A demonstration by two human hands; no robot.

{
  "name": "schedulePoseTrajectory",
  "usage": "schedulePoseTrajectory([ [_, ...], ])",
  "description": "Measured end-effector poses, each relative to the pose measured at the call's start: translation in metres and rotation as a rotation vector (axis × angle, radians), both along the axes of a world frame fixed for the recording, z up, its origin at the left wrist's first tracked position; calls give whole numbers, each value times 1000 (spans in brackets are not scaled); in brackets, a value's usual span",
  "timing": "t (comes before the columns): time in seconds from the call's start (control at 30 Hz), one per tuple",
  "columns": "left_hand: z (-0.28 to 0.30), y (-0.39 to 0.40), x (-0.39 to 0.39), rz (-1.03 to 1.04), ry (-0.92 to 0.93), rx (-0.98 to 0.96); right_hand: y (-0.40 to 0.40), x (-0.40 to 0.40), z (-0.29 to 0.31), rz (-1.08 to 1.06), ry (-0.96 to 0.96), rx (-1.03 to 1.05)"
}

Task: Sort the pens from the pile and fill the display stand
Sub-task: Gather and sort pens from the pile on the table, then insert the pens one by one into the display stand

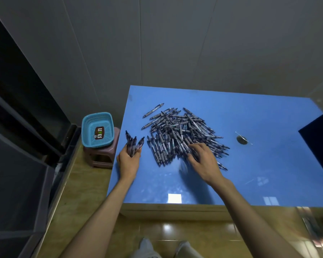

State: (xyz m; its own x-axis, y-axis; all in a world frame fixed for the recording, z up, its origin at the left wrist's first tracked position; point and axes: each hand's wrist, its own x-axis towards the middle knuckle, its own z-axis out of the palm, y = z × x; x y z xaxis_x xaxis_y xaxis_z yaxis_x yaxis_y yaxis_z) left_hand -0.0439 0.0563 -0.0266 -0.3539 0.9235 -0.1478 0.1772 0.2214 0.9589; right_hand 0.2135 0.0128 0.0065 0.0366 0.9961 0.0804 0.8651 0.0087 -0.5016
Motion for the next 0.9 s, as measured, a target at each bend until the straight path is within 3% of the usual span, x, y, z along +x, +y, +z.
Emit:
schedulePoseTrajectory([
  [0.2,43,13,19,-194,84,22,-6,17,22,-88,55,78],
  [0.3,69,20,45,-325,43,32,-12,33,39,-146,78,112],
  [0.53,108,19,130,-594,-93,27,-42,95,78,-303,52,156],
  [0.9,129,-39,284,-911,-118,19,-143,210,111,-574,1,186],
])
